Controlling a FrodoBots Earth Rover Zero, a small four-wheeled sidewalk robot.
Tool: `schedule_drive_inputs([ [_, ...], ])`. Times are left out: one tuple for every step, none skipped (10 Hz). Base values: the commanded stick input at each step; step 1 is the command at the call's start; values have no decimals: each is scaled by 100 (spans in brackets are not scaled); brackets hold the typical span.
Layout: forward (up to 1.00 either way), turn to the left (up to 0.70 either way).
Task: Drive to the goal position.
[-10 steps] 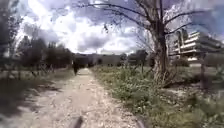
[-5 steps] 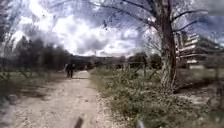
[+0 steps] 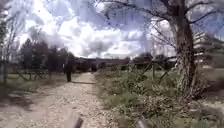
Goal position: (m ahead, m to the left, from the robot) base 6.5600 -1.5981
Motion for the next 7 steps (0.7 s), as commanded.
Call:
schedule_drive_inputs([
  [100,27],
  [100,27],
  [100,27],
  [100,23],
  [100,4],
  [100,0],
  [100,0],
])
